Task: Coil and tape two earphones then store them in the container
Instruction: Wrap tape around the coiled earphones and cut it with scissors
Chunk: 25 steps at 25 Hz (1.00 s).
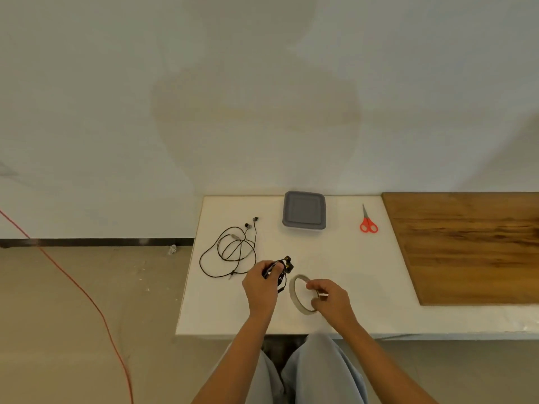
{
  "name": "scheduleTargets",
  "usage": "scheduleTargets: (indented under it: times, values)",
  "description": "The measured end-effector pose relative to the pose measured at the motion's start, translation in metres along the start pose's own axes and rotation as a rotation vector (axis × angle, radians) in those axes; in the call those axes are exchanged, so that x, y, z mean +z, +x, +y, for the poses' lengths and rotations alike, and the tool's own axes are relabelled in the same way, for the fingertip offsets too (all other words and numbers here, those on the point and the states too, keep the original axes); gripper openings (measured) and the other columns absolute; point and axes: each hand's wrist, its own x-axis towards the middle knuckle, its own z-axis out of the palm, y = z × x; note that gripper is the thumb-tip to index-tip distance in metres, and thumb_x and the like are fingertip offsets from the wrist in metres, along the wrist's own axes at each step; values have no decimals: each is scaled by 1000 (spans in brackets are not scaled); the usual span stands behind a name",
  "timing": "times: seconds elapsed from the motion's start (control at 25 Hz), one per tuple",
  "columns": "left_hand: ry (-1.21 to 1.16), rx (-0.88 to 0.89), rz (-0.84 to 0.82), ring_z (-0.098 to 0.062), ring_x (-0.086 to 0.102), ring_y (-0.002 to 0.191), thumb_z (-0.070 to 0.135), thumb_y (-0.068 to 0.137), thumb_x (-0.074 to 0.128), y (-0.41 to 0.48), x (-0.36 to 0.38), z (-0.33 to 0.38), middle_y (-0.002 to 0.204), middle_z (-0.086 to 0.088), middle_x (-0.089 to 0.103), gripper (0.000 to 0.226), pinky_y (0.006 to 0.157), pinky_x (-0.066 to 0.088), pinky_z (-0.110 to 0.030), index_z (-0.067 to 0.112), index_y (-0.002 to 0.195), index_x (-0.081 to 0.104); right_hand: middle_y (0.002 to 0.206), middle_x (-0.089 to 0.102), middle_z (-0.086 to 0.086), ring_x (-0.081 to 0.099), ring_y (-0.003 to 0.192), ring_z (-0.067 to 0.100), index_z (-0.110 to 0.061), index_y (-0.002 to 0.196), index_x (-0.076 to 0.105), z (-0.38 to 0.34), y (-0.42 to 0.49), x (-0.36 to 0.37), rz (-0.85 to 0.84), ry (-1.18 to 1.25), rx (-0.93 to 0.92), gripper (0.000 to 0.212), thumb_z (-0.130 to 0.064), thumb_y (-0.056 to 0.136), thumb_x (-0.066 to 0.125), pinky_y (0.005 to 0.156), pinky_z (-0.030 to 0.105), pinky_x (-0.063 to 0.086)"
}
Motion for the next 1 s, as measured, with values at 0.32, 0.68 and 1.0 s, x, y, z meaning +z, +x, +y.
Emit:
scheduleTargets:
  times: [0.32, 0.68, 1.0]
  values:
    - [-98, -13, 171, -2, 61, 76, 9, 88, 66, 32, 49, -46, 86, -3, 68, 9, 63, 44, -4, 4, 95, 69, 99, 49, -2, 49, 89, 13, -6, 94, 65, 39, 27, 34, 119, -238, -57, 19, -4, 75, 67, 79, 20, 42]
    - [-36, 80, 153, -7, 61, 86, 13, 87, 68, 58, 58, -67, 93, 0, 67, 15, 74, 46, -6, 6, 101, 69, 103, 41, -2, 40, 101, 16, -14, 84, 63, 50, 23, 32, 122, -380, -32, 15, -28, 81, 69, 78, 23, 39]
    - [-100, 33, 103, -10, 66, 84, 17, 86, 68, 68, 50, -75, 87, 0, 71, 9, 73, 52, -15, 12, 93, 70, 148, 33, 21, 29, 137, 38, -2, 134, 47, 54, 116, -37, 567, -326, -24, 40, -12, 96, 50, 110, 42, 31]
